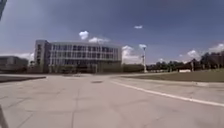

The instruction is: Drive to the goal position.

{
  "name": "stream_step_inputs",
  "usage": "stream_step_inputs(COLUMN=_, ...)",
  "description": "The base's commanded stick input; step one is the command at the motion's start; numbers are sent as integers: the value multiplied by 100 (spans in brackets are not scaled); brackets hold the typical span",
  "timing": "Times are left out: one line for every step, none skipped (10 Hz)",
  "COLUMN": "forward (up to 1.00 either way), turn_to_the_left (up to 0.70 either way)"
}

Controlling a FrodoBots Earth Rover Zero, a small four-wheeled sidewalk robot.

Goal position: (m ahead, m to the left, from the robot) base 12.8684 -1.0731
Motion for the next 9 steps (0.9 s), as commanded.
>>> stream_step_inputs(forward=70, turn_to_the_left=10)
stream_step_inputs(forward=70, turn_to_the_left=10)
stream_step_inputs(forward=70, turn_to_the_left=10)
stream_step_inputs(forward=70, turn_to_the_left=10)
stream_step_inputs(forward=70, turn_to_the_left=10)
stream_step_inputs(forward=70, turn_to_the_left=10)
stream_step_inputs(forward=70, turn_to_the_left=10)
stream_step_inputs(forward=70, turn_to_the_left=10)
stream_step_inputs(forward=70, turn_to_the_left=10)
